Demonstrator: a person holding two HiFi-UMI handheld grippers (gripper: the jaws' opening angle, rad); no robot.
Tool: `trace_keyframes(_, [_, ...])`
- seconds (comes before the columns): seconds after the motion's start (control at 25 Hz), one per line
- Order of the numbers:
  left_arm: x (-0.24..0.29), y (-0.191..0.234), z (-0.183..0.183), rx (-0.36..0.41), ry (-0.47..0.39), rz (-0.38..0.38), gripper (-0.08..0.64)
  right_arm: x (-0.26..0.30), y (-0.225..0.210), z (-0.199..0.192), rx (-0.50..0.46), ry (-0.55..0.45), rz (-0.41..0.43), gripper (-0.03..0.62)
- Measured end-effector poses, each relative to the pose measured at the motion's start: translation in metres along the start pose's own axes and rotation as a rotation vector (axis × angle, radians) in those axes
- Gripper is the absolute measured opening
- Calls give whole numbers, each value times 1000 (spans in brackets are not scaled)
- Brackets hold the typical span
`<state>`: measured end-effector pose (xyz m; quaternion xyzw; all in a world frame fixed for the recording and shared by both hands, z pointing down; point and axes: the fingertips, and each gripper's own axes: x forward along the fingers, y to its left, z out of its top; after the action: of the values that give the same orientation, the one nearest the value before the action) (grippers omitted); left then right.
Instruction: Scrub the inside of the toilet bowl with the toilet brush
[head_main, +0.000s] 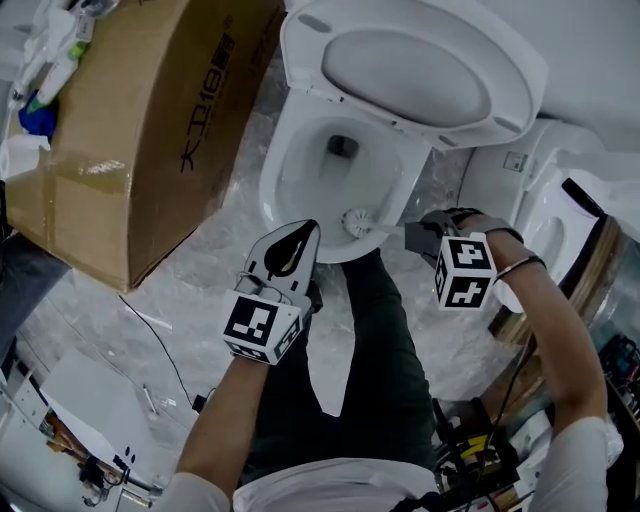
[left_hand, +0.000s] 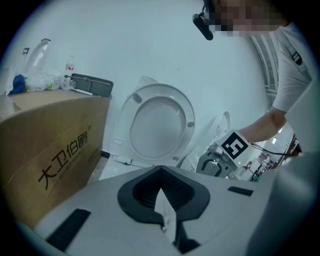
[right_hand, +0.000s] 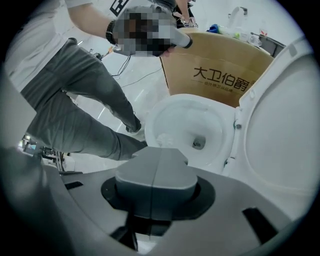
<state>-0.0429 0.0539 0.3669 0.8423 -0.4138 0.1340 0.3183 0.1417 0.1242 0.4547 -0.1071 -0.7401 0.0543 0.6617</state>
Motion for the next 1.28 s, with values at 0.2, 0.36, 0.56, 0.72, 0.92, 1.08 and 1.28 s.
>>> trace_keyframes(0.2, [1,0,3,-3,-8,5,6,-8,-11,-4,-87,70,-35,160])
trace_keyframes(0.36, [-2,4,2,-7,-11,17,6,-15,-18,-6,-132,108,-62,160])
trace_keyframes(0.56, [-6,10,1,-13,-15,29,6,-18,-28,-10,-159,152,-97,160])
trace_keyframes(0.72, [-8,10,1,-15,-19,30,6,-21,-37,-10,-194,195,-134,160])
trace_keyframes(0.92, [-11,13,1,-17,-24,35,6,-27,-53,-15,-249,261,-196,160])
trace_keyframes(1.08, [-13,16,0,-19,-30,42,6,-29,-60,-15,-268,287,-221,160])
trace_keyframes(1.28, [-17,19,1,-17,-35,44,6,-27,-65,-13,-236,286,-263,160])
